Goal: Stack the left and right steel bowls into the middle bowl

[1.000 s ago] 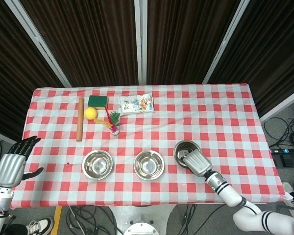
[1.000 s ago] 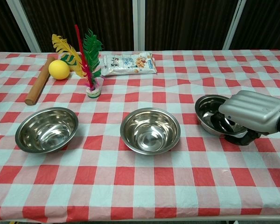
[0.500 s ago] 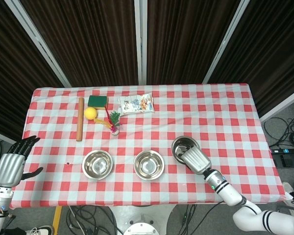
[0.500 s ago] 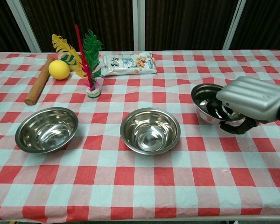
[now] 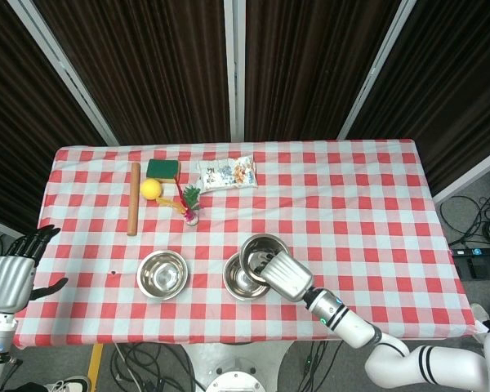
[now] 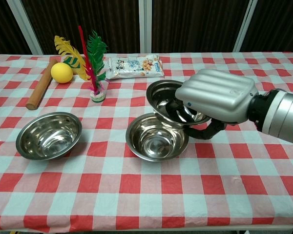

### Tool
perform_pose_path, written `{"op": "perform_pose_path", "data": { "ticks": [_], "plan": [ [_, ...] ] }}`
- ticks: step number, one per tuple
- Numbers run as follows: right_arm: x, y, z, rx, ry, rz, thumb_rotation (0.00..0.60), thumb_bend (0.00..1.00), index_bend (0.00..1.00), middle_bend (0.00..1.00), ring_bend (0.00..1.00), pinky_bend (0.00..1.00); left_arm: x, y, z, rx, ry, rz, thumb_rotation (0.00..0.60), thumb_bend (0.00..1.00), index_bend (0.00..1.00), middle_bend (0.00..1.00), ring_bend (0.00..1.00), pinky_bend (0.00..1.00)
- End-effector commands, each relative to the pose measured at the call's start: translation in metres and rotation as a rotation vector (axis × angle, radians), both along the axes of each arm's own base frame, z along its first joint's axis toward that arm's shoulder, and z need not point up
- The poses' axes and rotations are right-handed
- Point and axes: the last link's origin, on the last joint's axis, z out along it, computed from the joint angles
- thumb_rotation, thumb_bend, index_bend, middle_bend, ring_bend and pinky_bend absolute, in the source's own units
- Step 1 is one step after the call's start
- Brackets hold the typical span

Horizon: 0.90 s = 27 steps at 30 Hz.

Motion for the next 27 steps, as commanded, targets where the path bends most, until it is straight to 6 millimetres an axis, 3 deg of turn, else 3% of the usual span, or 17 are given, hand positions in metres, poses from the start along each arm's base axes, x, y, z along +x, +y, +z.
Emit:
{"op": "perform_pose_path", "data": {
  "ticks": [1,4,5,7,9,11,16,27],
  "plan": [
    [0.001,0.001,-0.006,0.025,0.009,-0.003,0.600,0.40,0.73,0.60,0.52,0.60,-0.001,0.000,0.001,0.004,-0.001,0.002,0.600,0.08,0.20,0.23,0.18,0.23],
    [0.001,0.002,-0.009,0.065,0.030,0.004,0.600,0.22,0.64,0.54,0.46,0.52,-0.002,0.000,0.002,0.009,-0.005,0.004,0.600,0.08,0.20,0.23,0.18,0.23],
    [0.001,0.001,-0.009,0.078,0.043,0.007,0.600,0.11,0.54,0.48,0.38,0.43,-0.002,0.000,0.002,0.009,-0.005,0.005,0.600,0.08,0.20,0.23,0.18,0.23],
    [0.001,-0.001,-0.007,0.101,0.065,0.006,0.600,0.02,0.37,0.38,0.22,0.27,-0.003,0.000,0.003,0.009,-0.005,0.006,0.600,0.08,0.20,0.23,0.18,0.23],
    [0.003,-0.003,-0.003,0.107,0.063,0.002,0.600,0.00,0.20,0.25,0.07,0.13,-0.003,0.000,0.003,0.009,-0.006,0.007,0.600,0.08,0.20,0.23,0.18,0.23],
    [0.005,-0.004,0.001,0.100,0.052,0.002,0.600,0.00,0.10,0.18,0.01,0.06,-0.004,0.000,0.003,0.010,-0.005,0.006,0.600,0.08,0.20,0.23,0.18,0.23],
    [0.010,-0.007,0.029,0.028,0.017,0.021,0.600,0.00,0.06,0.16,0.00,0.03,-0.003,0.000,0.002,0.004,-0.002,-0.001,0.600,0.08,0.20,0.23,0.18,0.23],
    [-0.013,0.002,0.133,-0.246,-0.093,-0.067,0.600,0.00,0.05,0.16,0.00,0.01,0.008,-0.006,-0.008,-0.075,0.046,-0.024,0.600,0.08,0.21,0.25,0.20,0.28]
  ]
}}
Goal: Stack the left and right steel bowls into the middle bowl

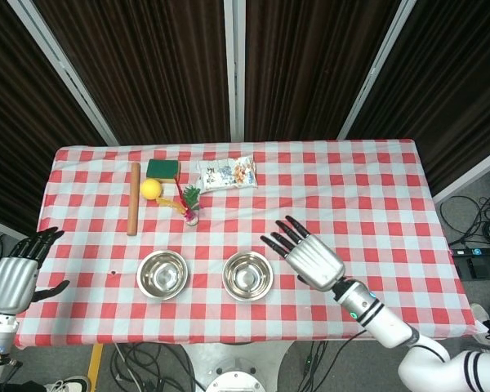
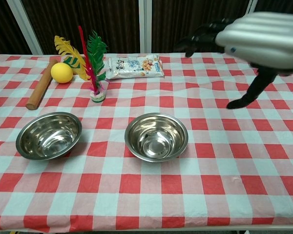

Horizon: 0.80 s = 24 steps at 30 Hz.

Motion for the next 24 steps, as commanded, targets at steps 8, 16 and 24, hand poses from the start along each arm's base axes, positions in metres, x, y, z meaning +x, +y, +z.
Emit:
{"op": "perform_pose_path", "data": {
  "ticks": [8,16,24],
  "plan": [
    [-0.037,0.021,0.095,-0.246,-0.152,-0.146,0.600,0.00,0.05,0.16,0.00,0.01,0.041,-0.010,-0.047,-0.236,0.113,-0.154,0.600,0.09,0.22,0.26,0.21,0.28],
    [-0.052,0.019,0.112,-0.265,-0.169,-0.190,0.600,0.00,0.05,0.15,0.00,0.01,0.084,-0.005,-0.087,-0.415,0.210,-0.335,0.600,0.13,0.24,0.28,0.23,0.30],
    [-0.054,0.015,0.106,-0.249,-0.171,-0.209,0.600,0.00,0.05,0.15,0.00,0.01,0.090,0.008,-0.108,-0.462,0.237,-0.372,0.600,0.15,0.29,0.32,0.26,0.34]
  ]
}}
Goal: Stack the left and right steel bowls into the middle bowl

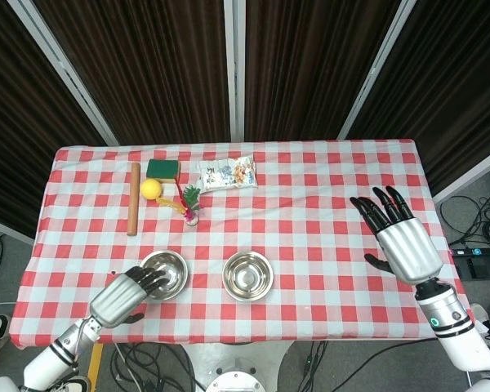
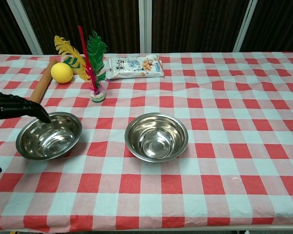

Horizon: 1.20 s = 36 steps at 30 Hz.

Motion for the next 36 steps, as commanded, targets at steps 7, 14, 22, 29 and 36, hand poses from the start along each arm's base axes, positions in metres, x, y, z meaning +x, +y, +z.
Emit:
{"op": "perform_pose_path", "data": {
  "ticks": [7,14,22,29,36],
  "plan": [
    [0.001,-0.006,-0.003,0.004,0.004,-0.016,0.600,0.00,0.05,0.15,0.00,0.01,-0.012,0.013,-0.022,-0.015,-0.022,-0.046,0.600,0.16,0.38,0.41,0.34,0.40],
    [-0.004,-0.010,-0.001,-0.007,0.005,-0.042,0.600,0.00,0.05,0.15,0.00,0.01,-0.021,0.019,-0.037,-0.050,0.007,-0.041,0.600,0.16,0.38,0.41,0.34,0.41],
    [-0.009,-0.012,0.003,-0.015,0.005,-0.058,0.600,0.00,0.05,0.15,0.00,0.01,-0.028,0.025,-0.050,-0.082,0.037,-0.043,0.600,0.19,0.38,0.41,0.35,0.42],
    [-0.012,-0.013,0.002,-0.014,0.006,-0.066,0.600,0.00,0.05,0.15,0.00,0.01,-0.032,0.031,-0.055,-0.087,0.049,-0.037,0.600,0.22,0.41,0.43,0.37,0.44],
    [-0.016,-0.014,0.003,-0.016,0.007,-0.078,0.600,0.00,0.05,0.15,0.00,0.01,-0.035,0.036,-0.058,-0.078,0.054,-0.030,0.600,0.27,0.46,0.48,0.42,0.50]
  ]
}}
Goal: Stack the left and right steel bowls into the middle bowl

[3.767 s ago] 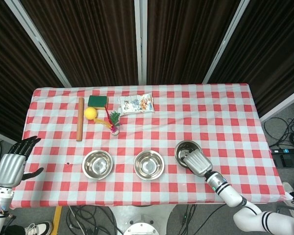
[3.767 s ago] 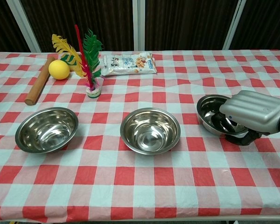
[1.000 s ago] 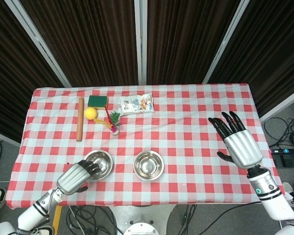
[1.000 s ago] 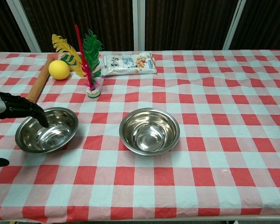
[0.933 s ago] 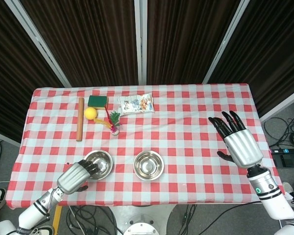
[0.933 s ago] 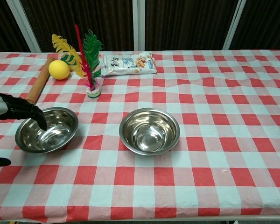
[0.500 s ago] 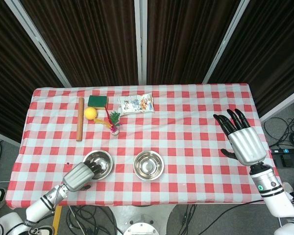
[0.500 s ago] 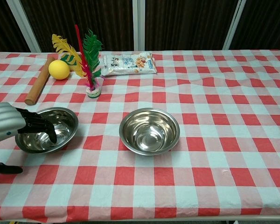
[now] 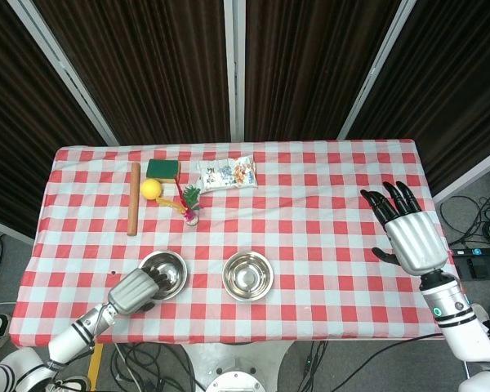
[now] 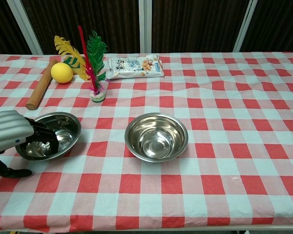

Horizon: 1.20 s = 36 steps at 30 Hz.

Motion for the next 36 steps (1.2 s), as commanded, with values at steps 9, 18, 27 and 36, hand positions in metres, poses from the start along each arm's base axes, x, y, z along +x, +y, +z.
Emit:
{"op": "perform_pose_path", "data": {
  "ticks": [9,18,27,36],
  "plan": [
    [-0.005,-0.004,-0.002,0.000,0.003,-0.019,0.600,0.00,0.05,0.15,0.00,0.01,0.004,0.008,-0.005,0.034,-0.014,-0.021,0.600,0.32,0.56,0.57,0.52,0.59],
    [-0.008,-0.004,0.000,-0.007,0.012,-0.032,0.600,0.00,0.05,0.15,0.00,0.01,0.003,0.011,-0.013,0.061,0.031,-0.052,0.600,0.35,0.63,0.65,0.59,0.67],
    [-0.009,-0.005,0.002,-0.009,0.010,-0.037,0.600,0.00,0.05,0.15,0.00,0.01,0.009,0.012,-0.011,0.081,0.021,-0.087,0.600,0.35,0.66,0.68,0.63,0.70],
    [-0.009,-0.005,0.002,-0.012,0.003,-0.039,0.600,0.00,0.05,0.15,0.00,0.01,0.020,0.013,-0.003,0.100,-0.002,-0.108,0.600,0.36,0.67,0.69,0.64,0.71]
  ]
}}
